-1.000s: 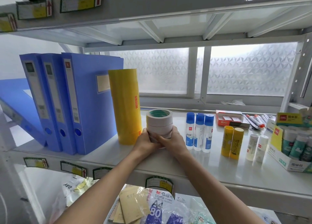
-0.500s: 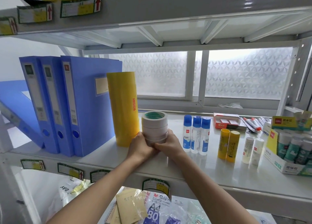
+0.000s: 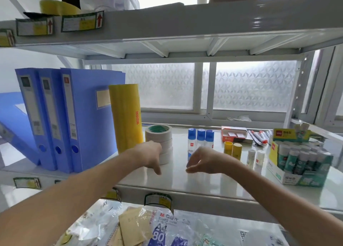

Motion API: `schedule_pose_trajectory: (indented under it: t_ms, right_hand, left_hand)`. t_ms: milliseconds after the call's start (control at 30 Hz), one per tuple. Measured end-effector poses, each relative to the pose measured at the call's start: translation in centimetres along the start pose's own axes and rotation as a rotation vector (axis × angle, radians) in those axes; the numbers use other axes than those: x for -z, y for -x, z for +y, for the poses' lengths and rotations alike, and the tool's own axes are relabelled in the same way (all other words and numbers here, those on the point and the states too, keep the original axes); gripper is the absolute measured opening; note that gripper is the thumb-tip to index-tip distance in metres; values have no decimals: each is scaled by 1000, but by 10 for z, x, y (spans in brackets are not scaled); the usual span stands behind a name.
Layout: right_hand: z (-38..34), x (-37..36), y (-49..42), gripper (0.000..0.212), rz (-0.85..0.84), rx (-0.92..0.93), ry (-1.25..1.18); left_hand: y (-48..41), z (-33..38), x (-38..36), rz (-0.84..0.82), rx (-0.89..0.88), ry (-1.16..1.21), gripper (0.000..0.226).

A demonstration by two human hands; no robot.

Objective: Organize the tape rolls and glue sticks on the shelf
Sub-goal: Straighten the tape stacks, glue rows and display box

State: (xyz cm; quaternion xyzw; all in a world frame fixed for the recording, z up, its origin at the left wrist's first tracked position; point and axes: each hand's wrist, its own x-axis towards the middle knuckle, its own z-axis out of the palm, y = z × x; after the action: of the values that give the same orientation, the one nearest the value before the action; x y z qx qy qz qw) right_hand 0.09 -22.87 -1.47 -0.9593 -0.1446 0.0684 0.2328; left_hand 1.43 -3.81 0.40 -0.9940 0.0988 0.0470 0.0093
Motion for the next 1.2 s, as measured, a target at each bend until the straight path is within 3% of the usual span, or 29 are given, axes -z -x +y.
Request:
schedule_pose_trajectory:
  t_ms: [200,333,433,600,700,1200]
  right_hand:
    - [15,79,33,15,331,-41,217]
    - [16,91,10,38,451,7,193]
    - [20,88,-17,63,368,-43,111]
    - [20,80,-43,41,235,-44,-33]
    - [22,76,-57,33,230,-22,-30]
    - [22,76,-85,46,97,69,-78]
  left_hand:
    - [-20,39,46,192,-157,104,53]
    - [-49,57,58,265,-247,104,53]
    - [-67,67,57,219,-271,129,61]
    - [-82,74,50,193,-308,135,27]
    - [-87,69,49,206,-307,126,23]
    - [-95,38,50,158,-325,285,9]
